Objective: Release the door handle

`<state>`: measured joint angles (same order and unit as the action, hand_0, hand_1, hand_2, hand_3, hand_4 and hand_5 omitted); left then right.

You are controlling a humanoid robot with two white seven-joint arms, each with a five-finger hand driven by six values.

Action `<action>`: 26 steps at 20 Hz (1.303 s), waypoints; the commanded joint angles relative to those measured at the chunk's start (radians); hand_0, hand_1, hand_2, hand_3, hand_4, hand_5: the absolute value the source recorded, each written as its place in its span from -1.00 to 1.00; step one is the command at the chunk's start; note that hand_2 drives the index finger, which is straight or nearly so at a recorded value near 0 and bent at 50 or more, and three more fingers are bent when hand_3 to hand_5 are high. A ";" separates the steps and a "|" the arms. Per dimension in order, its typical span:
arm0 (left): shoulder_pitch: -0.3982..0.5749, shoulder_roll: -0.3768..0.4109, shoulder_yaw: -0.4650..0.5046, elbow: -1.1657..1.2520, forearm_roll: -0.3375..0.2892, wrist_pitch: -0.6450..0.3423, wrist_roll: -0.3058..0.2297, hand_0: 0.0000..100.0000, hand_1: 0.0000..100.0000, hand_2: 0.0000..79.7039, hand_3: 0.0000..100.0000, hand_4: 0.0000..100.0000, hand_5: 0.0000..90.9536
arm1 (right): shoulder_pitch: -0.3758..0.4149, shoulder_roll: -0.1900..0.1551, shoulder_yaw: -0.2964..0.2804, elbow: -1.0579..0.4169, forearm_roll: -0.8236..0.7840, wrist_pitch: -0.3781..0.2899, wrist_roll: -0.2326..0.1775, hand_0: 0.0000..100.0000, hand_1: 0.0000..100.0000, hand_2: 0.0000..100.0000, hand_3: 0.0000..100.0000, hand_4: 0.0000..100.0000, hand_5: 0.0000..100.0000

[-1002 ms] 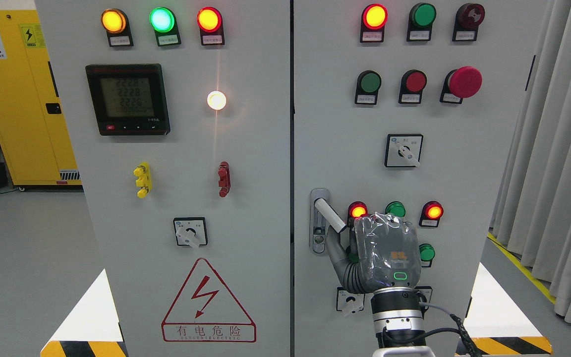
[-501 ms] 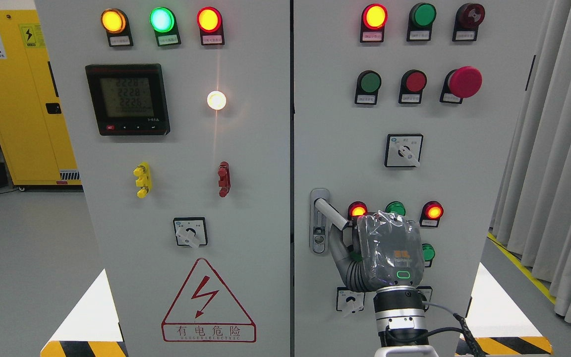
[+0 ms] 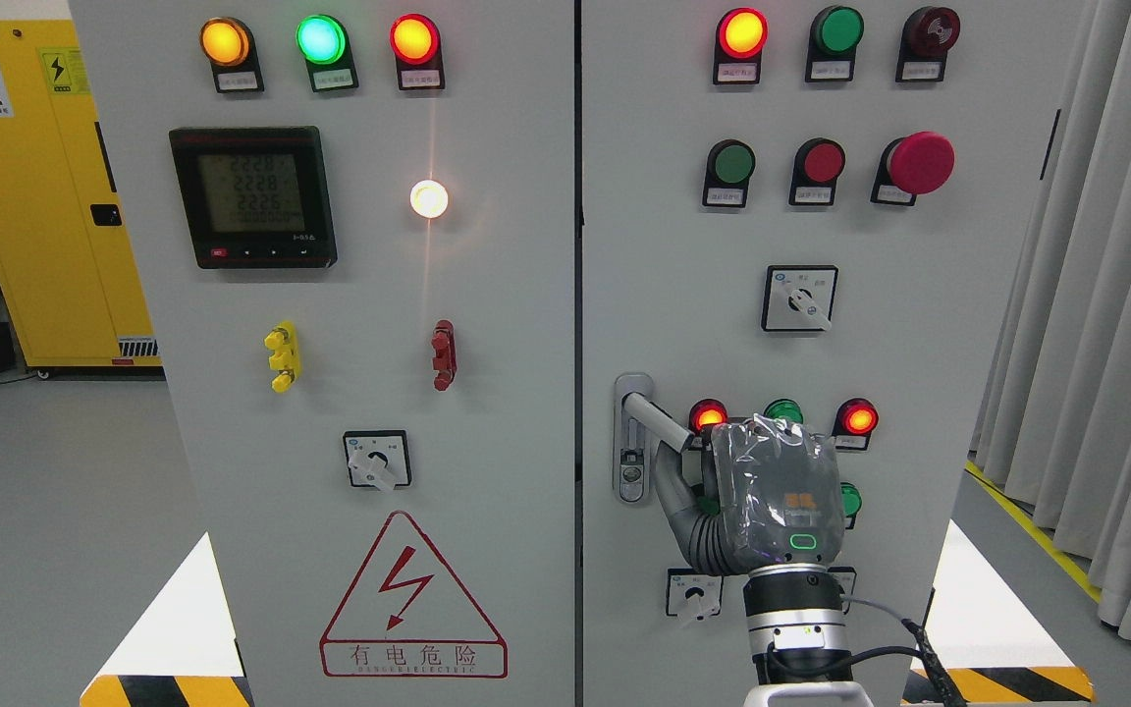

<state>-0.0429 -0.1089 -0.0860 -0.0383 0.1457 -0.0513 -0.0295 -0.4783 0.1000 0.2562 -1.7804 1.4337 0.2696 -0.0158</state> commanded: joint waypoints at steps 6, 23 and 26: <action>0.000 0.000 0.000 0.000 0.000 0.001 0.000 -0.76 0.11 -1.00 -1.00 -1.00 -1.00 | -0.006 0.000 -0.003 -0.002 -0.001 0.000 0.000 0.26 -0.41 1.00 1.00 1.00 1.00; 0.000 0.000 0.000 0.000 0.000 0.001 0.000 -0.76 0.11 -1.00 -1.00 -1.00 -1.00 | -0.011 -0.002 -0.012 -0.004 -0.001 0.000 -0.001 0.23 -0.41 1.00 1.00 1.00 1.00; 0.000 0.000 0.000 0.000 0.000 0.001 0.000 -0.76 0.11 -1.00 -1.00 -1.00 -1.00 | -0.011 -0.002 -0.014 -0.004 -0.001 0.000 -0.001 0.22 -0.41 1.00 1.00 1.00 1.00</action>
<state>-0.0430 -0.1089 -0.0860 -0.0383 0.1457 -0.0513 -0.0295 -0.4884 0.0985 0.2463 -1.7826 1.4330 0.2695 -0.0128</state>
